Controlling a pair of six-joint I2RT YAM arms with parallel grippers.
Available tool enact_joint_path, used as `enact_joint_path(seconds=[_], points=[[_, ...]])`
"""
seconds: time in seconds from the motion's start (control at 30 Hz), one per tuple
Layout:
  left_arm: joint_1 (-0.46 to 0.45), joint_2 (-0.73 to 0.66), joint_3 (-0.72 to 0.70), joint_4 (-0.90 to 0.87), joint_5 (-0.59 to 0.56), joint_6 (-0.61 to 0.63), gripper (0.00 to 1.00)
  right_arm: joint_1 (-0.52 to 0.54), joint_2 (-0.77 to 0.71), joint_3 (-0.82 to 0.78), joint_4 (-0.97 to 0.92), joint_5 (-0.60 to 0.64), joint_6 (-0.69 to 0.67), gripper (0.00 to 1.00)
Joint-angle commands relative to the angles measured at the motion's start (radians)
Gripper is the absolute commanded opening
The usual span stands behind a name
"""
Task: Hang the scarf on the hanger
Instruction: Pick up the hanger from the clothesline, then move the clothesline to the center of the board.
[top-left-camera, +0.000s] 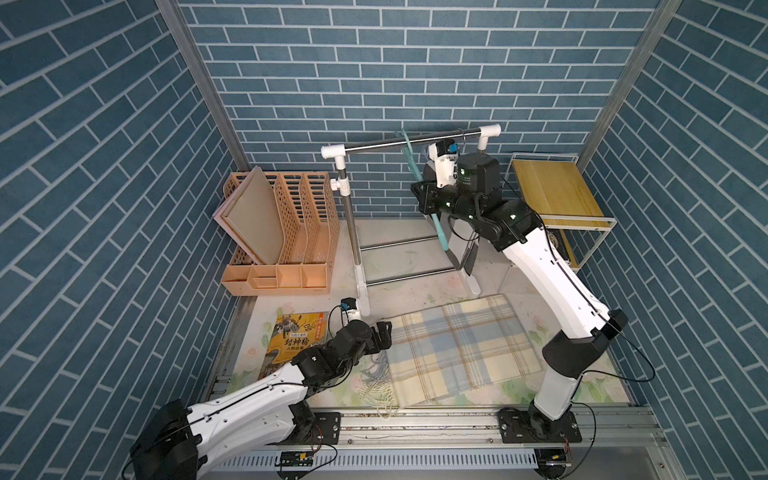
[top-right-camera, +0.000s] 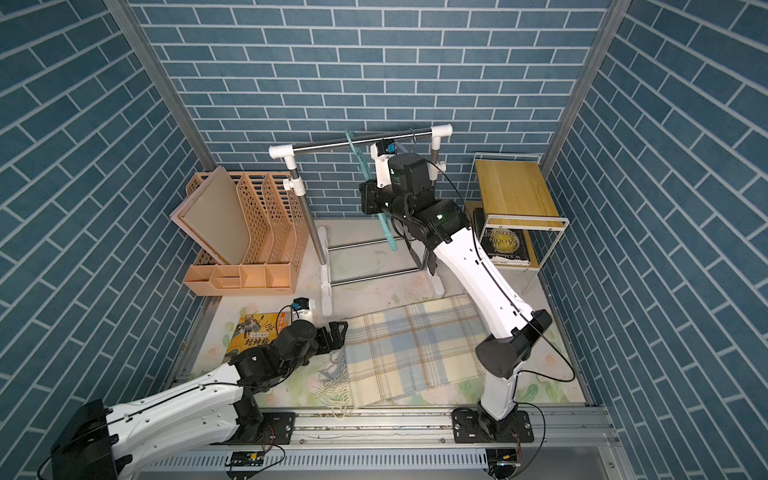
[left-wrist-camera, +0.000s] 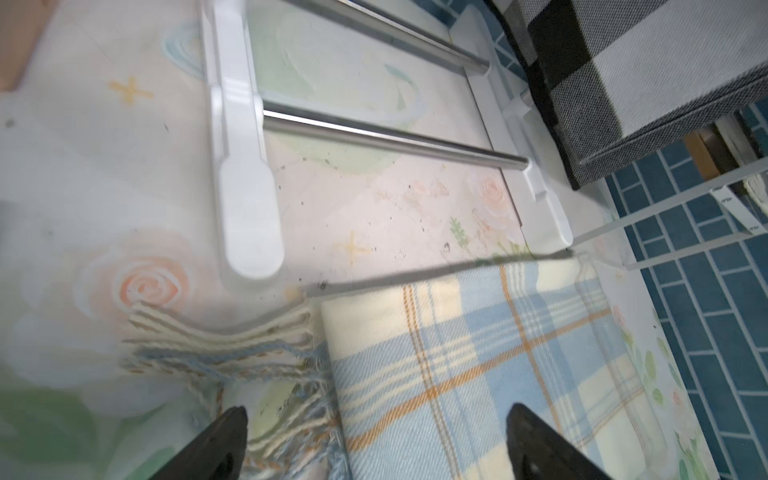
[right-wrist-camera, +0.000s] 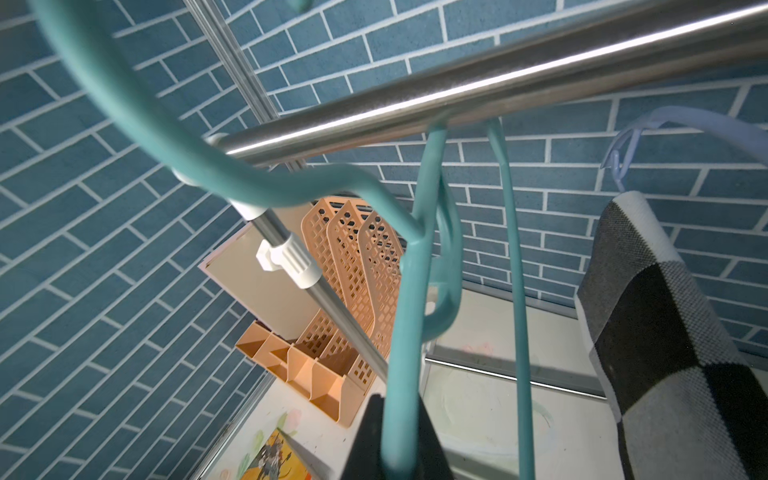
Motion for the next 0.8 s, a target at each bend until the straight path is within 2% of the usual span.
enact_joint_path(seconds=[0.0, 0.07, 0.3, 0.47, 0.57, 0.77], points=[[0.013, 0.040, 0.084, -0.084, -0.137, 0.038, 1.00, -0.001, -0.161, -0.054, 0.114, -0.070, 0.003, 0.00], [0.040, 0.087, 0.114, -0.090, -0.170, 0.048, 1.00, -0.001, -0.227, -0.121, 0.123, -0.084, 0.003, 0.00], [0.170, 0.279, 0.143, -0.011, -0.096, 0.088, 0.96, -0.001, -0.426, -0.311, 0.118, -0.142, 0.008, 0.00], [0.194, 0.379, 0.138, 0.035, -0.068, 0.108, 0.90, -0.001, -0.574, -0.477, 0.105, -0.190, 0.009, 0.00], [0.206, 0.459, 0.148, 0.067, -0.068, 0.132, 0.84, -0.001, -0.653, -0.595, 0.116, -0.200, 0.007, 0.00], [0.270, 0.615, 0.194, 0.149, -0.031, 0.195, 0.64, -0.001, -0.744, -0.722, 0.112, -0.231, -0.008, 0.00]])
